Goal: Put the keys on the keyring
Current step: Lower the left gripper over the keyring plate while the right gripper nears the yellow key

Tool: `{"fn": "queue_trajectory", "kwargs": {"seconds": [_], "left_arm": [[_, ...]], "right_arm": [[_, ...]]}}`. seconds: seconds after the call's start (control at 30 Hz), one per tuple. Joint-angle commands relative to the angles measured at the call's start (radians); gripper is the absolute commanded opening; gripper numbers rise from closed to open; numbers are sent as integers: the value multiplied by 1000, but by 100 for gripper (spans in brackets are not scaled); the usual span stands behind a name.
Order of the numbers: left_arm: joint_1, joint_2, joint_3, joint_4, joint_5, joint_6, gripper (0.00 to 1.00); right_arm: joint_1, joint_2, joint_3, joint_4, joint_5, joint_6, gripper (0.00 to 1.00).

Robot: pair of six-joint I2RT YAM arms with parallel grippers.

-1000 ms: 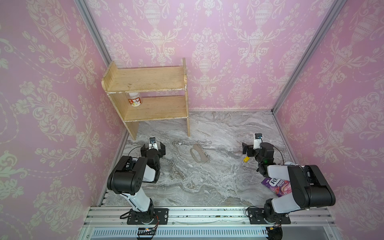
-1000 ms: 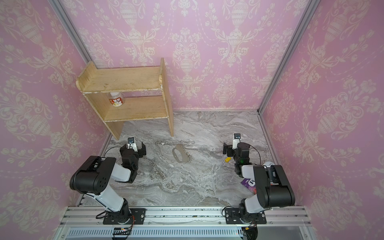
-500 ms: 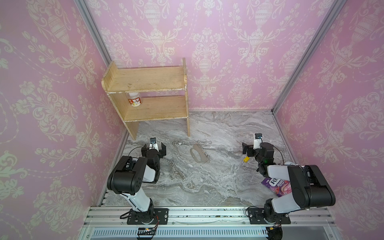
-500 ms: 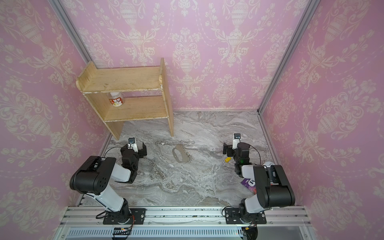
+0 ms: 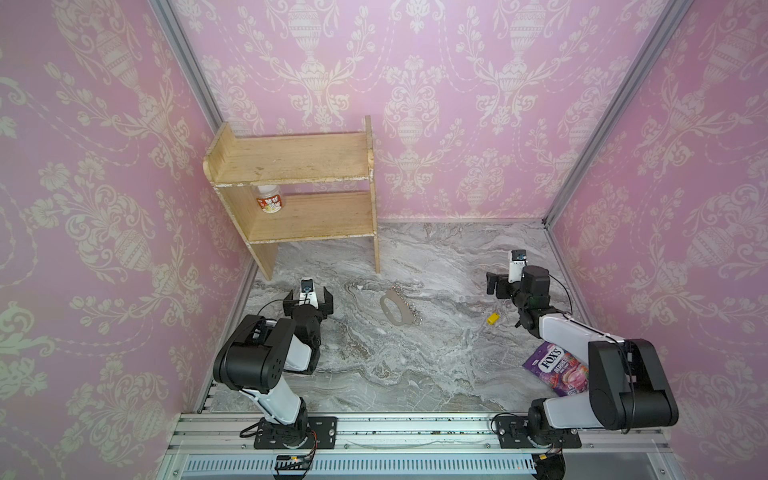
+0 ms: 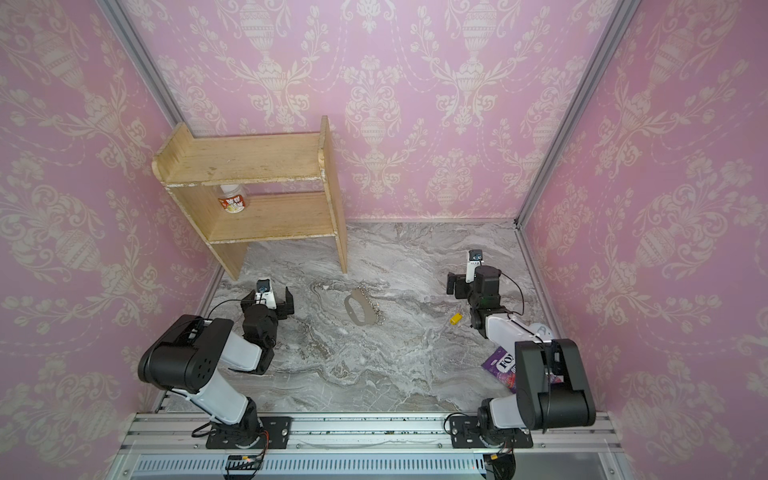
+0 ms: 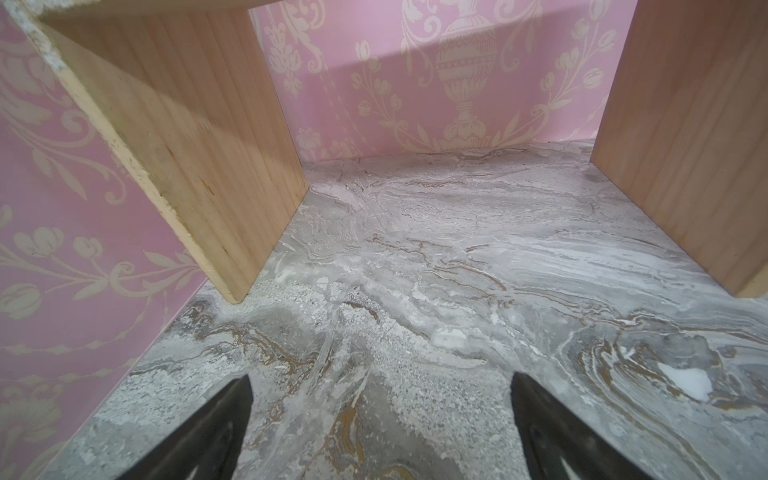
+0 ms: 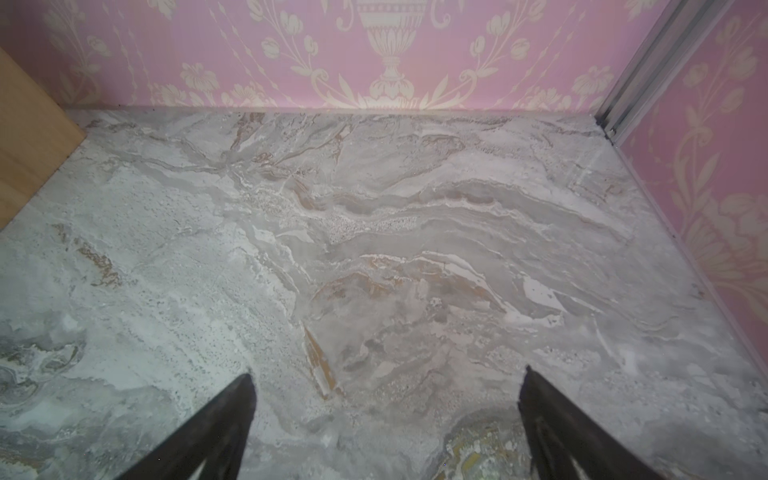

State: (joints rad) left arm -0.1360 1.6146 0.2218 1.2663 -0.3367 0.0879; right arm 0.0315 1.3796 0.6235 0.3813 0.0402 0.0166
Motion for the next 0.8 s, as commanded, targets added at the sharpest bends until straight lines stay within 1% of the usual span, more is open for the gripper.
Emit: {"fn": "queue_trajectory", "kwargs": {"seconds": [0.0,0.07,0.1,0.17,0.2,0.33,0.37,0.43,0.53,0.67,0.77], "left_arm": [[-65,-143,57,-186,-68,97,99],[-94,-229,119,-368,-71,103,100],[-98,-279,154,-475,-49,67,100],[-106,-358,232,-703,39,-5,99],[-122,-385,270,-806,58,-39,99],[-220,-433,398,-1124,68,-145,99],[-237,-432,425,-1195,97,-181,99],[-266,-403,479,-1309,148,-255,99],[-302,-306,591,-1493,249,-344,97],[-339,-125,772,-1762,283,-448,93],[-356,-14,878,-1868,301,-498,88]], "right_arm": [[39,-63,57,-227,77,30,100],[64,-81,103,-329,100,42,100],[77,-91,129,-375,103,55,100],[97,-111,173,-465,107,86,100],[108,-123,198,-518,109,103,100],[131,-177,263,-693,114,164,100],[133,-191,275,-735,103,182,100],[135,-213,295,-800,71,206,100],[144,-237,320,-877,34,232,100],[157,-265,345,-950,23,247,100],[161,-293,352,-969,14,250,100]]}}
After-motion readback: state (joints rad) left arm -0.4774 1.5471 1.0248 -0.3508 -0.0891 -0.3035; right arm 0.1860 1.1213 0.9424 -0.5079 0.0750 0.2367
